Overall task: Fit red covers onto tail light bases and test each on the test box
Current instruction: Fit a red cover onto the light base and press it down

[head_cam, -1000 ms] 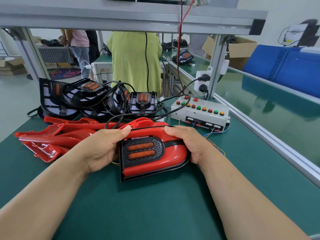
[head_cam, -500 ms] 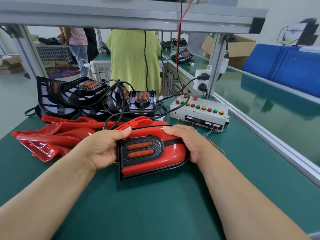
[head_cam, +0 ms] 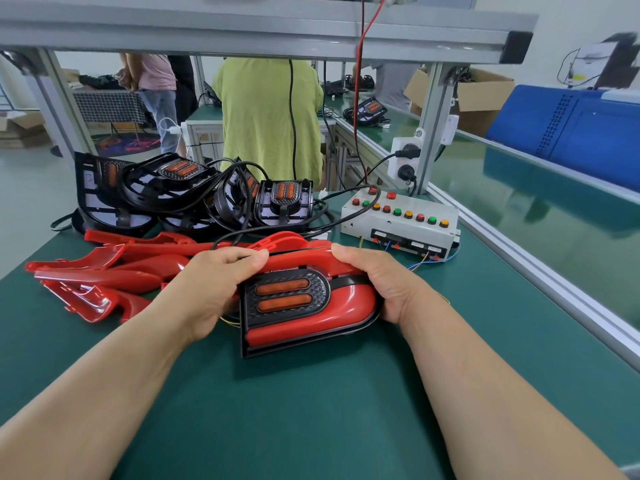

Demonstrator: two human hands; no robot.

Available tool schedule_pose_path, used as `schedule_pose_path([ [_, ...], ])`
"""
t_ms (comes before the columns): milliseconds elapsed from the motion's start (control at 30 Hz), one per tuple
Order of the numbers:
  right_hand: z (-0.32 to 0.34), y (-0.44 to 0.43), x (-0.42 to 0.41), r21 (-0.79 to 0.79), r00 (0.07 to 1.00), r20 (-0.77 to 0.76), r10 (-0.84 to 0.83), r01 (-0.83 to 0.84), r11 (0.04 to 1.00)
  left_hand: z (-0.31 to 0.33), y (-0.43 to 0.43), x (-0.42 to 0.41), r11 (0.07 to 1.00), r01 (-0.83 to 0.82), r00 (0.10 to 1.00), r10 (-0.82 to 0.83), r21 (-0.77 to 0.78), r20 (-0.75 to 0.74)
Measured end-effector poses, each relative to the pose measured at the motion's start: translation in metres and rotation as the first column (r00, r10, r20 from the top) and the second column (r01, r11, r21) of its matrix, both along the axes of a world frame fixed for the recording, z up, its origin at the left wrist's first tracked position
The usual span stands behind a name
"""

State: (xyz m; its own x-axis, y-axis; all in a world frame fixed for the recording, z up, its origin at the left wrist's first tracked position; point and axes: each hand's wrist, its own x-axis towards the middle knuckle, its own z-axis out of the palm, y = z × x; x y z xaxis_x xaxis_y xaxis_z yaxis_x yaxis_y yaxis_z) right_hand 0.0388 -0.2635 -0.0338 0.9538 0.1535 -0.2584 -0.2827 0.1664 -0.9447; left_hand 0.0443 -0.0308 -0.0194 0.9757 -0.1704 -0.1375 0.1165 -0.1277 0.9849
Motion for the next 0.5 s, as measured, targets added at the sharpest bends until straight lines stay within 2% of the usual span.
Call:
schedule_pose_path([
  [67, -0.0003, -0.0002, 0.0002, 0.000, 1.000, 0.012, -0.004, 0.004, 1.000, -0.0018, 0.0039, 0.0007, 0.981, -0.098, 0.980, 0.066, 0.165, 0.186],
  [100, -0.0006, -0.0003, 0.0002, -0.004, 1.000, 0.016, -0.004, 0.004, 1.000, -0.0022, 0.0051, 0.0009, 0.974, -0.124, 0.966, 0.076, 0.190, 0.246],
  [300, -0.0014, -0.0019, 0.0008, -0.023, 0.999, 0.032, 0.008, -0.007, 1.000, -0.0044, 0.0045, 0.0003, 0.976, -0.064, 0.915, -0.025, 0.206, 0.403],
  [500, -0.0016, -0.0006, 0.0015, -0.060, 0.999, 0.046, -0.003, 0.006, 0.998, -0.0097, -0.0034, -0.0011, 0.893, -0.159, 0.764, -0.159, 0.421, 0.625],
])
